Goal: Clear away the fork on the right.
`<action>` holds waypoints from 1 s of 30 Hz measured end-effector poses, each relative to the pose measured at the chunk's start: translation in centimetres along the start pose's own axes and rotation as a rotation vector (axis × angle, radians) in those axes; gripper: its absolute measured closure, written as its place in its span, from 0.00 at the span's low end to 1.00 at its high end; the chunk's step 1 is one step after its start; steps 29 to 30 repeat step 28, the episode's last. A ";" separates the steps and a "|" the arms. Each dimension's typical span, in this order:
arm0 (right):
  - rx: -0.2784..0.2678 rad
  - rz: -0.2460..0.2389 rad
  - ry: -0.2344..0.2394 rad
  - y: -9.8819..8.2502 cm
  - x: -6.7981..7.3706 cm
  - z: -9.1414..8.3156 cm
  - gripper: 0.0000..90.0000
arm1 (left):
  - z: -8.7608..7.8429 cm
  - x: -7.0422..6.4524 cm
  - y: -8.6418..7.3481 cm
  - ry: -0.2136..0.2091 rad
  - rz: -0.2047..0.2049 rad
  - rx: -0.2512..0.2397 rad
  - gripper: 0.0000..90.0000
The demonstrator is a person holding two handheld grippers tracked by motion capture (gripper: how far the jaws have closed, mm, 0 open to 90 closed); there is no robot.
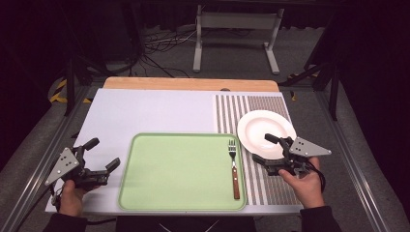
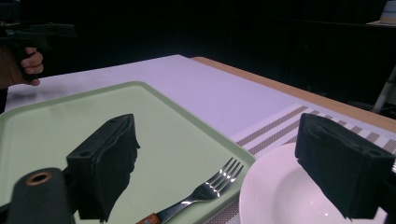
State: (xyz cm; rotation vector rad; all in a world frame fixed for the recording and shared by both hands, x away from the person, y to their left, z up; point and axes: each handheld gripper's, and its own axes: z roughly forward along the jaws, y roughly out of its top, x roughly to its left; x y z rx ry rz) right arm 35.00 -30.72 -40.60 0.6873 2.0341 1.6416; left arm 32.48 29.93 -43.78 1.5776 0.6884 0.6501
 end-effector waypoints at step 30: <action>-0.043 0.037 -0.112 -5.0 -0.7 -1.6 0.15 | -0.1 0.0 0.0 0.000 0.008 -0.002 0.00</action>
